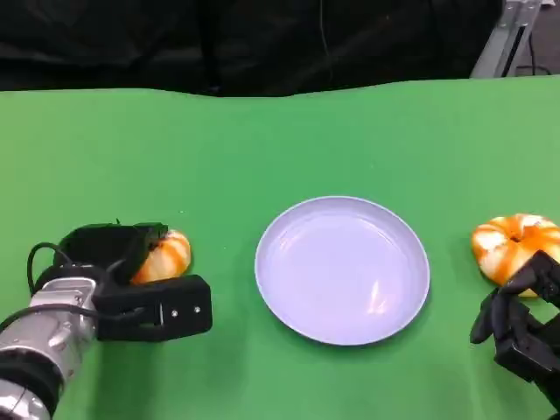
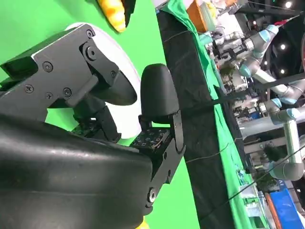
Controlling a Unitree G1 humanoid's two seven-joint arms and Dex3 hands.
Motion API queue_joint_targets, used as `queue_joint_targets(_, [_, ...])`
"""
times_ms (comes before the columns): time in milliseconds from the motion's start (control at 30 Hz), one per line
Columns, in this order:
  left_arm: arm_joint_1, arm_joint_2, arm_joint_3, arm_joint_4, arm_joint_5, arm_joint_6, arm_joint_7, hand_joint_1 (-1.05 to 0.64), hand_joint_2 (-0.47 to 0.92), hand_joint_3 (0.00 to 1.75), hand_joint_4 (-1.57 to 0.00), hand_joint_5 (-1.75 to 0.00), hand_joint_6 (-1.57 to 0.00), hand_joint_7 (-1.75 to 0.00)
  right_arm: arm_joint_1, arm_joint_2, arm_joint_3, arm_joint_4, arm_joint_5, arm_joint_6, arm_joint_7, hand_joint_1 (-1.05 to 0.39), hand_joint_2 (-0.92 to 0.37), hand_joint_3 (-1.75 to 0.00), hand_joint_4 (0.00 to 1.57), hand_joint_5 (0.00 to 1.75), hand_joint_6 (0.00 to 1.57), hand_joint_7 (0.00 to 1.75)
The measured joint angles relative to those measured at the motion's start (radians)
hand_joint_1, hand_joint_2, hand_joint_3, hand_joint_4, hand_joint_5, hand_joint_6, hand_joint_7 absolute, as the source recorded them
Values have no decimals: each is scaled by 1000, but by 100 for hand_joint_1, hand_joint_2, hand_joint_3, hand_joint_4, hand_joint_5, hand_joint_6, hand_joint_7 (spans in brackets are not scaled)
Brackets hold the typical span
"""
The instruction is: Grasp the bread from the table and place it into the plate.
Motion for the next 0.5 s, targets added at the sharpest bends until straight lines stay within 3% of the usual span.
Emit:
queue_joint_targets(233, [-24, 0, -19, 57, -16, -44, 20, -73, 92, 35, -47, -5, -47, -4, 0, 0, 0, 0, 3, 0, 6, -7, -48, -130, 88, 175, 75, 160])
queue_joint_targets(267, [-24, 0, -20, 62, -16, -49, 26, -51, 92, 30, -69, -15, -63, -7, 0, 0, -1, 0, 3, 0, 6, -6, -48, -131, 88, 175, 75, 160])
queue_joint_targets(300, [-24, -1, -20, 66, -18, -50, 36, -43, 92, 28, -76, -18, -69, -8, 0, 0, -1, 0, 3, 0, 6, -6, -49, -131, 88, 175, 75, 160])
queue_joint_targets(400, [-24, -8, -19, 74, -36, -50, 72, -35, 92, 27, -84, -21, -75, -8, 0, 0, -1, 0, 3, 0, 6, -6, -48, -131, 88, 175, 75, 160])
queue_joint_targets(433, [-24, -9, -20, 77, -39, -50, 79, -30, 92, 21, -93, -50, -89, -11, 0, 0, -1, 0, 3, 0, 6, -6, -48, -131, 88, 175, 75, 160])
queue_joint_targets(467, [-24, -11, -18, 79, -46, -50, 81, -26, 92, 11, -84, -93, -100, -8, 0, 0, -1, 0, 3, 0, 6, -6, -48, -131, 88, 175, 75, 160])
queue_joint_targets(500, [-24, -13, -15, 79, -53, -50, 81, -24, 92, 7, -79, -112, -104, -7, 0, 0, -1, 0, 3, 0, 6, -6, -48, -131, 88, 175, 75, 160])
